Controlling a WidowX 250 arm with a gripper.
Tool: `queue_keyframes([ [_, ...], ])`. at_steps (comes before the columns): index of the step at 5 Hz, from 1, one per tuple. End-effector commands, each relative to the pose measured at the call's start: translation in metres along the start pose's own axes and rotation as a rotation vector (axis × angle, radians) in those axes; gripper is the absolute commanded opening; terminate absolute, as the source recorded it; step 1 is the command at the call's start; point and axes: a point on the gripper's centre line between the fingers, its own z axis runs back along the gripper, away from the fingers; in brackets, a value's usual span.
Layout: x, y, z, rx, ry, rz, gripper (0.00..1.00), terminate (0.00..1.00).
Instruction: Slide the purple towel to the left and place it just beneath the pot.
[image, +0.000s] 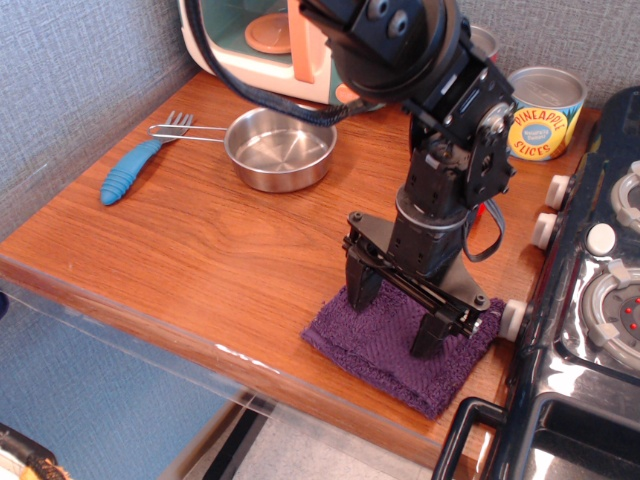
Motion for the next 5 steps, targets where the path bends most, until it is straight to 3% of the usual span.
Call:
queue_keyframes([
  [1, 0.002, 0.0, 0.002, -0.021, -0.067, 0.059, 1.0, 0.0],
  [3, -0.011, 0.029, -0.021, 0.024, -0.073, 0.107, 1.0, 0.0],
  [5, -0.013, 0.046, -0.029, 0.027, -0.054, 0.142, 1.0, 0.0],
])
